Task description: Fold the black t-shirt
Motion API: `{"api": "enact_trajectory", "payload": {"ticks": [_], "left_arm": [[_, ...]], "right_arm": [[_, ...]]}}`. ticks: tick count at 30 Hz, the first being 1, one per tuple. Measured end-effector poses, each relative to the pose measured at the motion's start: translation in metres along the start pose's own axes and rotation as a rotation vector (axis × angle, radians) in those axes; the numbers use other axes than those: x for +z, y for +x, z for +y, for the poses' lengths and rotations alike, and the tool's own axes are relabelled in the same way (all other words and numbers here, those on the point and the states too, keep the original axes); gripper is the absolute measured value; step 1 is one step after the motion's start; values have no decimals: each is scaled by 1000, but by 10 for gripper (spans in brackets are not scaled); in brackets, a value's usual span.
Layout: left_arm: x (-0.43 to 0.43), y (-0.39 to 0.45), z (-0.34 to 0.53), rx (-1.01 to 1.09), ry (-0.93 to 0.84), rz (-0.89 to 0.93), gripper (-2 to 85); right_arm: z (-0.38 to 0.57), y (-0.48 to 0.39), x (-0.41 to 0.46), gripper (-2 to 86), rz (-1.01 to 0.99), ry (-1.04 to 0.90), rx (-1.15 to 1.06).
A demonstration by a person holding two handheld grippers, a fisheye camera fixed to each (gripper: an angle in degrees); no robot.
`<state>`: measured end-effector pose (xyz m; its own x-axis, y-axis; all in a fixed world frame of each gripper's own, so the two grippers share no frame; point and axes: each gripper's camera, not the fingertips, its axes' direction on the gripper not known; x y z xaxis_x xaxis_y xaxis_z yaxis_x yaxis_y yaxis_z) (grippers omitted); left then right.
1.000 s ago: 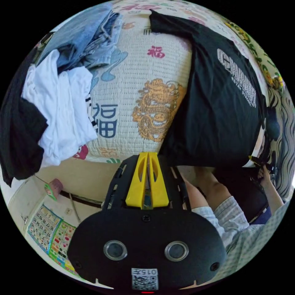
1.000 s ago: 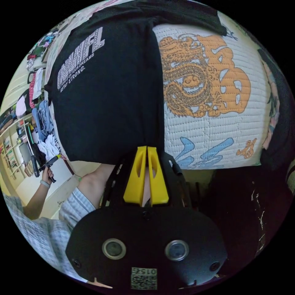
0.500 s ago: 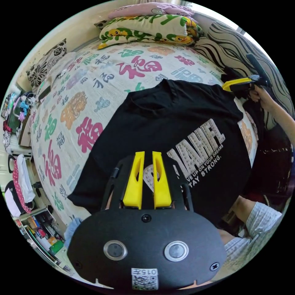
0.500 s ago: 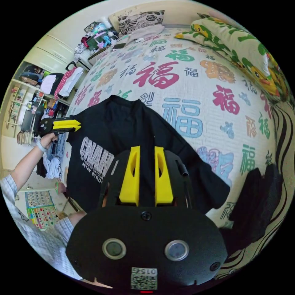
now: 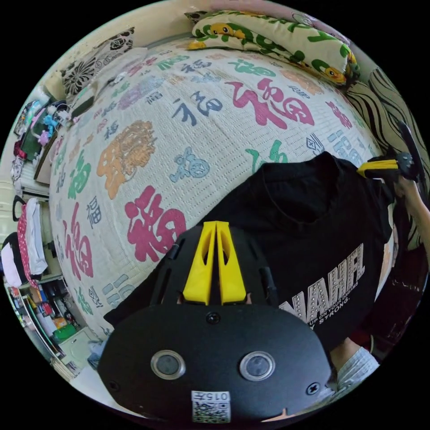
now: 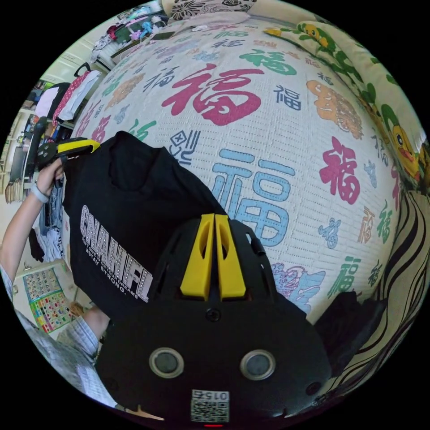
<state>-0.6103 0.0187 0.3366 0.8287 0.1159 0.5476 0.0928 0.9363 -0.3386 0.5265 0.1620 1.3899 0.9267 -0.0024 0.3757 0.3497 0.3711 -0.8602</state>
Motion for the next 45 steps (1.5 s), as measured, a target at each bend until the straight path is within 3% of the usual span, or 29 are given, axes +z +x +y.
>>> {"api": "enact_trajectory", "payload": {"ticks": [4,6,9,12,15,20,22,26,29,31,33,36,39,42,45], "left_arm": [[42,4,-26,-29,-47,131,-9],[62,14,-31,-31,-63,136,-9],[85,28,-38,-45,-32,146,-9],[107,39,-51,-47,-48,182,-9],[128,57,-65,-43,-85,177,-9],[159,98,-83,-2,-122,92,-9],[174,117,-89,3,-131,61,-9],[193,143,-93,-22,-129,41,-9],[186,171,-87,-60,-3,-93,-9],[165,219,-78,95,204,-79,-9],[162,261,-77,244,244,5,-9],[171,334,-85,409,224,122,-9],[190,409,-101,529,181,186,-8],[202,488,-122,656,170,225,-8],[212,565,-143,789,163,257,-6]], "right_arm": [[2,7,14,10,-33,-15,-16],[11,14,13,55,-6,9,18],[30,31,10,56,50,55,68],[39,32,33,16,7,-109,-22],[50,28,50,-6,175,-140,-79],[68,53,47,-8,221,-22,50],[83,74,49,-6,340,5,151],[127,106,43,2,177,39,250],[192,118,40,55,24,75,289],[251,124,55,78,45,43,346],[288,128,76,78,44,8,384],[328,143,109,46,-91,3,440],[358,160,116,2,-96,110,526],[384,181,114,-3,-72,197,568],[413,194,122,0,-168,250,619]]}}
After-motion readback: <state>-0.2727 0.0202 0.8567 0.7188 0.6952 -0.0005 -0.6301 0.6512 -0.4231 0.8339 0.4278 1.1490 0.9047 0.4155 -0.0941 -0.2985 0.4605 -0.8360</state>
